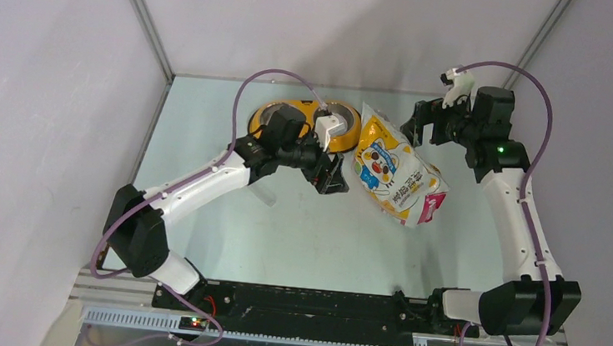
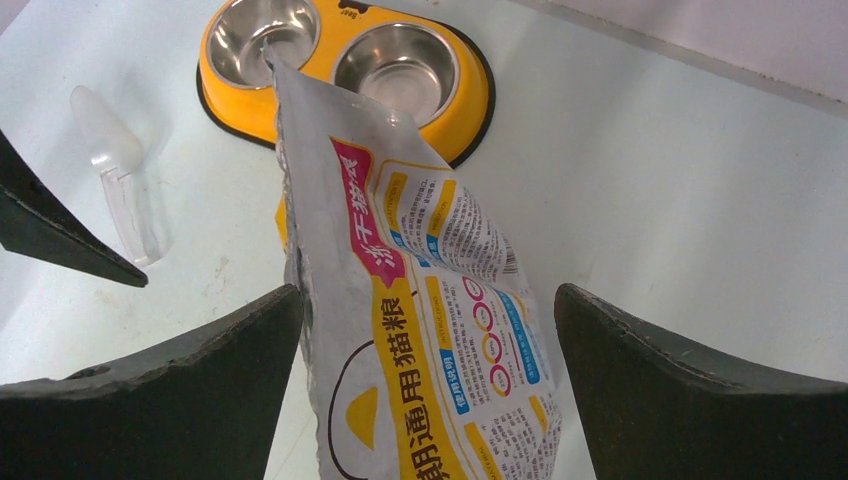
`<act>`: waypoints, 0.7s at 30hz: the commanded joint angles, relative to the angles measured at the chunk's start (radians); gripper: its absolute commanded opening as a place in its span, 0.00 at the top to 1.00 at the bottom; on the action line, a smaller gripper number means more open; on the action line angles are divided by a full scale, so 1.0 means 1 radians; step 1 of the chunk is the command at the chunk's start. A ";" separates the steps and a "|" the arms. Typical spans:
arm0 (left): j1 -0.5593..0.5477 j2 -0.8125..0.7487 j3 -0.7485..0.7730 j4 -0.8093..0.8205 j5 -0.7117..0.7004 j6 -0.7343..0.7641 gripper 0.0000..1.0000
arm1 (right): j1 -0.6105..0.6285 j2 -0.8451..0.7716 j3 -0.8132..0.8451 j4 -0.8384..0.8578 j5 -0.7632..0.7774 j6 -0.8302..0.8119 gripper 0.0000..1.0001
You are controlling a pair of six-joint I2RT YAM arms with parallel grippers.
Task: Serve the pet food
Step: Open the pet food bag at the center of the board.
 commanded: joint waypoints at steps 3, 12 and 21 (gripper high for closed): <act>-0.004 -0.029 0.044 0.000 0.001 0.011 0.02 | -0.002 0.023 0.003 0.007 0.015 -0.012 0.01; -0.003 -0.046 0.045 -0.012 -0.003 0.018 0.02 | -0.001 0.012 0.002 -0.003 -0.023 -0.023 0.01; -0.004 -0.036 0.040 -0.006 0.000 0.014 0.02 | -0.003 -0.002 0.003 -0.004 -0.027 -0.022 0.01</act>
